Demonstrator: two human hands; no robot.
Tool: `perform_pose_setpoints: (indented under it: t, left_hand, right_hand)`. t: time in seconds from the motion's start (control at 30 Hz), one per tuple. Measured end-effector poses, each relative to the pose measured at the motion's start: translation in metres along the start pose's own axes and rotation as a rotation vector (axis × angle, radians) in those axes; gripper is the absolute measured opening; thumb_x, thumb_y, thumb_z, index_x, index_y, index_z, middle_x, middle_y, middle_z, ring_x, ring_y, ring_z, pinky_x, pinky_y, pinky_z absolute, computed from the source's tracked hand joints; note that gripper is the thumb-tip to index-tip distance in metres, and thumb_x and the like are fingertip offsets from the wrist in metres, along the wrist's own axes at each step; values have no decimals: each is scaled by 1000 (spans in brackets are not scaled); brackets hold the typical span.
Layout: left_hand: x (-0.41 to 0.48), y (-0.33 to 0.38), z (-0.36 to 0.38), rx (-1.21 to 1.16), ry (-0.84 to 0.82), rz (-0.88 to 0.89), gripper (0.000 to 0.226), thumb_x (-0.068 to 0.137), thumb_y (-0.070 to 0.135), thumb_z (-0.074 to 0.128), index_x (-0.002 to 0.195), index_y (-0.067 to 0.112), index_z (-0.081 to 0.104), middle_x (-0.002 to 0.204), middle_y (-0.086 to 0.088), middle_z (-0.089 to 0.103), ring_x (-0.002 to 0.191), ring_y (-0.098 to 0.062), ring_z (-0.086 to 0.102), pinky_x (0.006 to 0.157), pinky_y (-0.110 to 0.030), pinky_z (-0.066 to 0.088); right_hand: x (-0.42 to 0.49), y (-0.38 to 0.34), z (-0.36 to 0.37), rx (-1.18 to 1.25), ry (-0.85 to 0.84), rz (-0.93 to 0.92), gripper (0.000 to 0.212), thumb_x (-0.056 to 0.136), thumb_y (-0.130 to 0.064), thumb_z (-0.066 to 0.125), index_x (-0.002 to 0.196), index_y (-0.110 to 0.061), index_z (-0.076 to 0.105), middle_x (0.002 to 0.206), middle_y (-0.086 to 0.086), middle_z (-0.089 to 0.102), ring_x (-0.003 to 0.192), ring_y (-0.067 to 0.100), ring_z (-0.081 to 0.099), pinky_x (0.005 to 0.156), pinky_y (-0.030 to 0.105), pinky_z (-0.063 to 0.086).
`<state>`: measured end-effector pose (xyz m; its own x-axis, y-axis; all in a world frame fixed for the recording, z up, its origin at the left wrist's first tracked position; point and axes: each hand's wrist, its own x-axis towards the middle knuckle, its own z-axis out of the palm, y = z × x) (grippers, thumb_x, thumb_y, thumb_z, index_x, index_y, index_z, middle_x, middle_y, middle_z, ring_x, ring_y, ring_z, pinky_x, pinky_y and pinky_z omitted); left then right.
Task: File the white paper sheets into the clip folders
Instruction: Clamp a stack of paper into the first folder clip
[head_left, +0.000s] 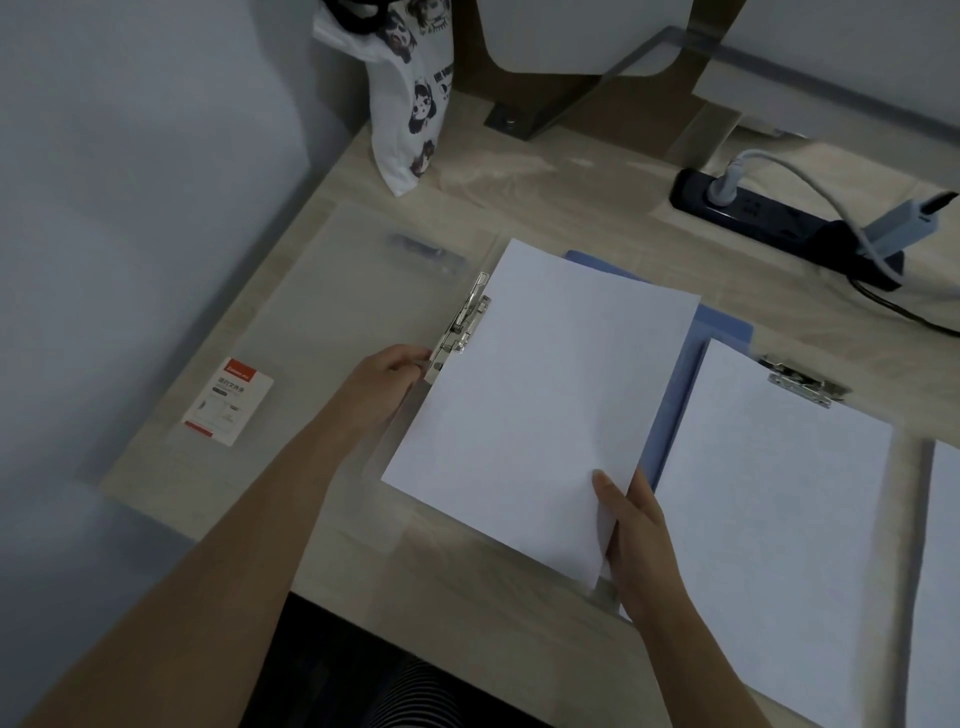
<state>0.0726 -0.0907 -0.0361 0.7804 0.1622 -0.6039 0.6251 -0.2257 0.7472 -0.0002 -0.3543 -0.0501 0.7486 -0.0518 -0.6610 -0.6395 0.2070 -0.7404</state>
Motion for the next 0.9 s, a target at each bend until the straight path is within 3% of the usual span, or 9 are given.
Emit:
perform_pose_setpoints:
  t: [0.07,0.2,0.37,0.57,0.73,0.9]
  left_hand:
    - [-1,1,1,-3,-3,12,31,88,9,43,93,31,64,95,-8,61,85,-19,51,76,-32,39]
    - [2,15,5,-10,-12,51,25,90,13,45,101,25,64,93,-3,65,87,-16,55,74,-28,41]
    - [10,47,12,-31,-95,46,20,93,16,40,96,23,58,91,-7,56,74,-18,50,55,-23,38]
    - [19,71,18,-13,-146,22,16,96,26,35,97,19,50,81,-2,50,76,-19,48,63,-28,37]
    - [24,61,9,-164,-195,-36,32,92,47,40,108,28,60,96,7,63,82,-9,60,77,-26,46]
    - [27,70,12,-150,-199,-37,30,93,48,38,97,28,61,90,5,62,75,-11,57,74,-28,44]
  right_hand:
    - [0,2,0,-15,11,-3,27,93,-18,49,115,-31,58,114,-1,68,102,23,65,74,34,56]
    - [0,6,-2,-2,52,4,34,92,-19,51,126,-24,53,124,3,63,113,27,58,98,50,46]
    - [2,8,-3,-21,62,-10,38,92,-20,51,130,-24,50,126,1,61,116,26,57,101,51,43]
    - [3,10,-2,-16,49,-4,38,92,-20,51,129,-25,51,125,2,62,114,26,58,100,52,43]
    - [3,9,-2,-13,42,-6,37,93,-19,50,130,-25,50,125,2,62,113,26,58,100,51,44]
    - [2,8,-2,-16,32,-10,35,93,-18,49,127,-26,53,123,2,64,111,25,60,98,50,45]
